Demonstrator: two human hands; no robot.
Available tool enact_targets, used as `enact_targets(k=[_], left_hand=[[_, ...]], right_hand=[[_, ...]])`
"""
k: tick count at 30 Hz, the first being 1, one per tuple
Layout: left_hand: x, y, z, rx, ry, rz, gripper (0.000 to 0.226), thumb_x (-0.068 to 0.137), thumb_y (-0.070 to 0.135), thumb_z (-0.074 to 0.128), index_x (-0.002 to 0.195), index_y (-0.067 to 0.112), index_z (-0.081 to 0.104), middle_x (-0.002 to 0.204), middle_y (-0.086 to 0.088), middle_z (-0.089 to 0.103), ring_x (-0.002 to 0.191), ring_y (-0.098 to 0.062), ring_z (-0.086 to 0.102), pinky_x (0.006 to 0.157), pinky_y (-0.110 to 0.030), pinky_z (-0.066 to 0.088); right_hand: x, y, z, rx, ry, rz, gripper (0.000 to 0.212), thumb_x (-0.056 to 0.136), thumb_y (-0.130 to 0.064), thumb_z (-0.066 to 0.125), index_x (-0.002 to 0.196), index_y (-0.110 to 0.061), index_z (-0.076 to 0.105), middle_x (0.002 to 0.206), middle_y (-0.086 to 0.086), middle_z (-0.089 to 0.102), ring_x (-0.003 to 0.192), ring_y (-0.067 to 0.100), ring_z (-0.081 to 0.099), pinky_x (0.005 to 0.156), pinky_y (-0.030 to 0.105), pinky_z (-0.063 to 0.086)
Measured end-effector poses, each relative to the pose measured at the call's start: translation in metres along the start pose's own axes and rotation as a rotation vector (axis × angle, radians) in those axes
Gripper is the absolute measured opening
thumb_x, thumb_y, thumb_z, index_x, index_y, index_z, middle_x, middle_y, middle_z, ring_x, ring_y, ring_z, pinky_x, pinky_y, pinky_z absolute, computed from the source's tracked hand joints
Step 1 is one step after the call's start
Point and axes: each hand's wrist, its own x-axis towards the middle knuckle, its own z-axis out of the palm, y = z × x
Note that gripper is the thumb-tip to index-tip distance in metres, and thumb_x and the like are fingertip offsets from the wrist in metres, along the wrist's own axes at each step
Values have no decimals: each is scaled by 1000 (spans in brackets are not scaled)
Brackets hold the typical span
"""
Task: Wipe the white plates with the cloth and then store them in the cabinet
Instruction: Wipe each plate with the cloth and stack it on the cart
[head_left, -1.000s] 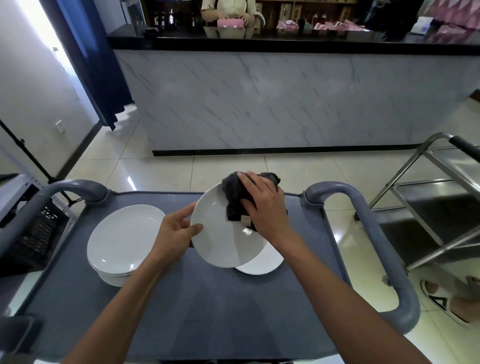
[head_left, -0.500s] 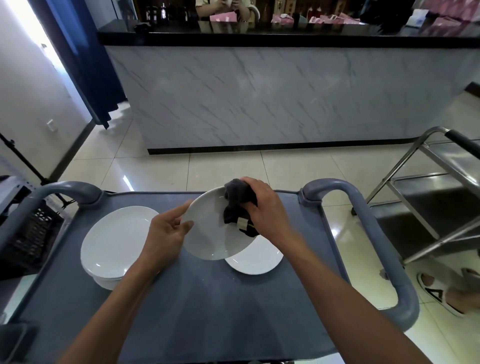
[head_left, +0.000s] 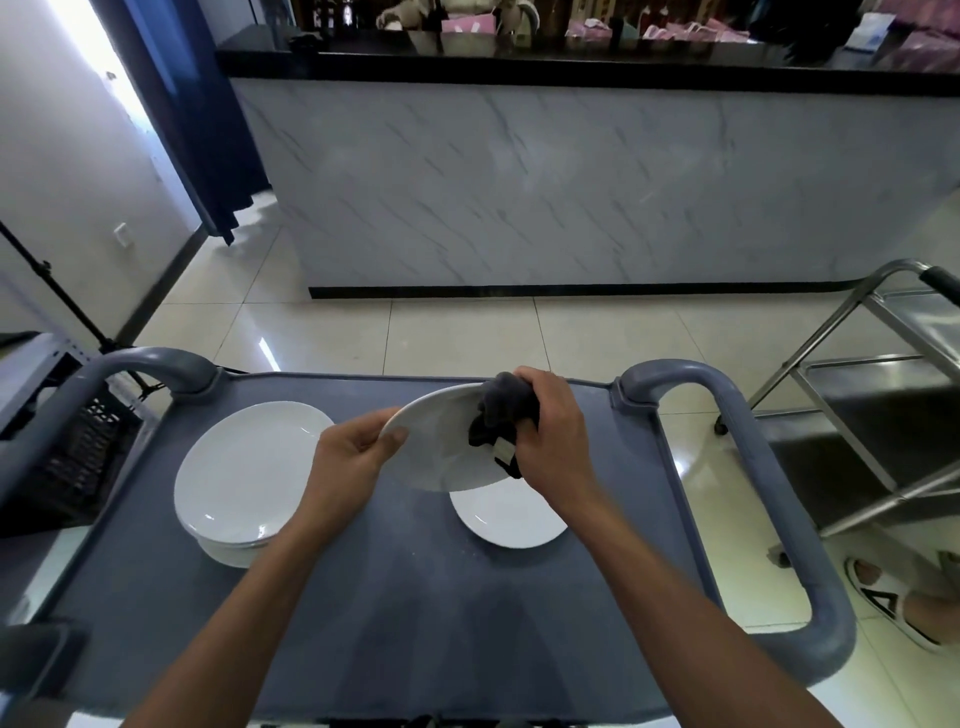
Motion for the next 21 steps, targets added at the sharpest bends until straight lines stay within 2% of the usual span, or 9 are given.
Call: enact_targets(k=[3,5,7,9,11,14,17,21], left_hand=[[-1,-3,2,-100,28,-88,24,98,28,63,118,23,75,115,0,75,110,-21,69,87,-37,54],[-3,-6,4,-159,107,-197,26,100,31,57,116,22,75,118,1,74,114,-20,66,89,-42,55],[-6,-9,7,-259,209,-379,32,101,39,53,108,16,74,112,-3,74,108,-24,67,81,-43,55],[-7,-10,9,-352,243,-621,44,98,52,53,101,11,69,103,-9,72,97,-27,69,74,-40,52],[-8,-11,9,-387,143,-819,58,92,66,52,99,10,68,101,-11,75,92,-30,72,73,-38,50],[-6,-9,12,-468,-3,-926,79,82,80,51,106,7,71,108,-13,76,90,-32,75,73,-38,49],[-2,-4,16,-543,-21,-954,77,80,77,58,109,7,70,111,-12,76,88,-32,75,71,-37,49],[1,-1,19,-666,42,-971,45,84,49,67,105,9,68,108,-10,75,88,-30,74,70,-36,45]], right_hand=[[-1,3,-1,-9,30,-27,41,74,6,49,112,-6,60,104,6,62,95,28,54,81,51,47],[-3,6,-3,-6,58,-33,41,74,6,49,112,-7,59,106,6,62,96,28,54,81,52,47],[-4,10,-5,16,78,-36,42,75,7,48,113,-11,57,106,4,61,97,27,55,81,52,47],[-6,11,-6,32,88,-51,43,77,3,47,113,-18,53,107,2,60,97,26,55,81,51,47],[-8,12,-7,28,103,-87,38,78,-6,46,112,-21,52,107,0,60,96,23,54,81,48,46],[-10,11,-4,6,115,-161,35,78,-7,47,109,-19,55,105,-2,60,96,22,53,81,47,46],[-15,11,-1,-10,117,-242,32,79,-7,49,108,-18,56,105,-5,60,95,23,55,82,47,46],[-21,14,1,-28,104,-299,31,82,-6,54,111,-18,56,107,0,61,96,28,57,85,49,47]])
